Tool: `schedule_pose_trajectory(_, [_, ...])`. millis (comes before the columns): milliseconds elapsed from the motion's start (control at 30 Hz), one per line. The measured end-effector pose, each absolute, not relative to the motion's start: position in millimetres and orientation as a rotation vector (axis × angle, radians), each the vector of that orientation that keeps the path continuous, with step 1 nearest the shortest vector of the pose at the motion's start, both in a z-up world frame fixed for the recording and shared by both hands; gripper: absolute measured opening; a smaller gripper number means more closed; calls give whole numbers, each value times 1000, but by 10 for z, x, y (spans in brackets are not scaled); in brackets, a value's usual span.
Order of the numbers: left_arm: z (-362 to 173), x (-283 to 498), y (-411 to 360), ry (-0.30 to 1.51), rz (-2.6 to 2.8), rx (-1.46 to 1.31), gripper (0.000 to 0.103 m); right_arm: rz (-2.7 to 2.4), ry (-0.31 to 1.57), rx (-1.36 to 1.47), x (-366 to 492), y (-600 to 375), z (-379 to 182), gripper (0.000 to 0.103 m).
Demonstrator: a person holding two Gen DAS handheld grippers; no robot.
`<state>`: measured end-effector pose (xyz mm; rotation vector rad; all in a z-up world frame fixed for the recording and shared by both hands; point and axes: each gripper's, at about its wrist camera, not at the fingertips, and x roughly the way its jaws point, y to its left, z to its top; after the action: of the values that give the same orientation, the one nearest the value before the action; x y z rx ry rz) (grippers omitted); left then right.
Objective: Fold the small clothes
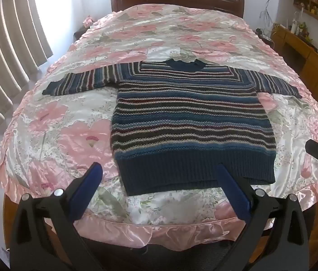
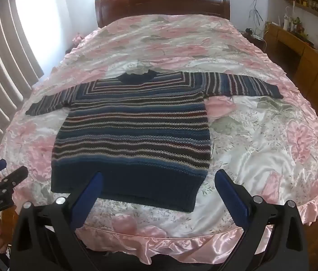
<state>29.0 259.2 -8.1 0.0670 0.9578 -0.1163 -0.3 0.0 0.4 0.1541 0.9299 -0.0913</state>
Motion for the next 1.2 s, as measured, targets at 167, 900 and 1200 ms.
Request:
schedule_pose_trajectory(167, [-88,299,2597,968,-122,67,100,-108,922,151,-30,-24,21,99])
schedule_pose_trajectory(900, [-80,296,2662,950,-101,50,100,-120,939,115,29,-41,-26,99])
schedule_pose_trajectory(1200, [-94,293,2670,952,-98,50,100,-119,941,110,15,-14,-43,99])
